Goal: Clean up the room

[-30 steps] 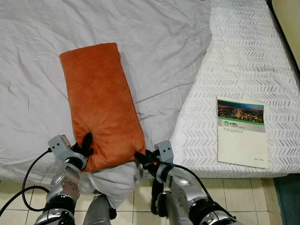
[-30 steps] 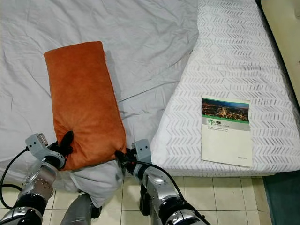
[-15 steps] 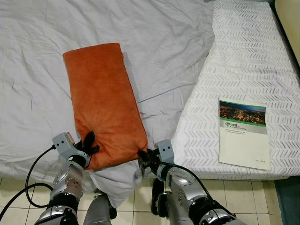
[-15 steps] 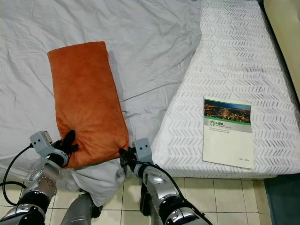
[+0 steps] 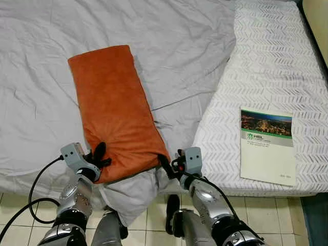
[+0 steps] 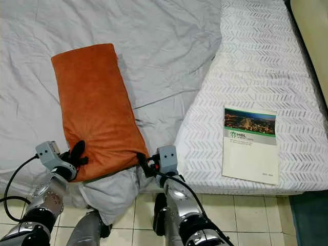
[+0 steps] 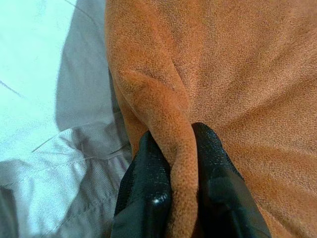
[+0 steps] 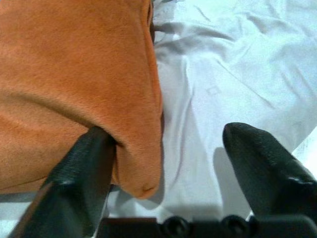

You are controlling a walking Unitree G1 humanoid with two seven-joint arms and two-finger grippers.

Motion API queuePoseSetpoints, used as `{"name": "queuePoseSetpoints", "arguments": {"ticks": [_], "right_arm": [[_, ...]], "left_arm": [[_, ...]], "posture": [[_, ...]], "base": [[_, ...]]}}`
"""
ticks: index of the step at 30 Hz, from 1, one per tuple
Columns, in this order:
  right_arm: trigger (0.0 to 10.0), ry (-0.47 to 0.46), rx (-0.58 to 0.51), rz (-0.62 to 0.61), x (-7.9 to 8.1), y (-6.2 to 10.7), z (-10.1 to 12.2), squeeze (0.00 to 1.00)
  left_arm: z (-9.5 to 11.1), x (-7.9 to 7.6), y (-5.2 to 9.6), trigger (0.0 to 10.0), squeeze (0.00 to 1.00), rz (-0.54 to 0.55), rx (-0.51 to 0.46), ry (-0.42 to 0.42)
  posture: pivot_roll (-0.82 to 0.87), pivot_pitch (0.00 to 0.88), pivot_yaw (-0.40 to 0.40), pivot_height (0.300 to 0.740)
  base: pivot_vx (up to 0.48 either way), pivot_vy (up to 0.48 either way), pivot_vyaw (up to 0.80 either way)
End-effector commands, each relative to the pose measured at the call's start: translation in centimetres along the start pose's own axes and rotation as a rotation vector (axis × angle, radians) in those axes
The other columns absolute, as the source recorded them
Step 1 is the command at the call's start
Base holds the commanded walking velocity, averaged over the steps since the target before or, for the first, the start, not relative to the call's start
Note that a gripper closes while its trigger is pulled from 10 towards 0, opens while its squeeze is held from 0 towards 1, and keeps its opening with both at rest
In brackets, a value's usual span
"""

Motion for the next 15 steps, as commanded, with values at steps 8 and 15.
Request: {"name": "queuePoseSetpoints", "arguments": {"ticks": [8, 15], "right_arm": [[10.0, -0.143, -0.189, -0.032, -1.2, -1.5, 6.2, 1.00], [10.0, -0.333, -0.205, 0.068, 0.7, -2.8, 8.5, 1.00]], "left_arm": [[-5.8, 1.3, 3.0, 0.0, 0.00, 0.039, 0.200, 0.001], [-6.2, 1.2, 3.3, 0.0, 0.00, 0.028, 0.205, -0.008]], "posture": [[0.00, 0.580, -0.183, 0.740], [0.02, 0.576, -0.188, 0.740]], "base": [[0.000, 0.000, 0.00], [0.000, 0.000, 0.00]]}}
Point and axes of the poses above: a point about 5 cm out from each wrist's last joint towards the gripper, its own y axis pointing back from the gripper into the wrist, its own z axis along the axis of the wrist's last joint, x = y × z, the point moved 5 cm from there along -y, pointing out of the wrist towards the gripper, and after that the axes turned 15 degrees about -y, right-handed, at the moved point
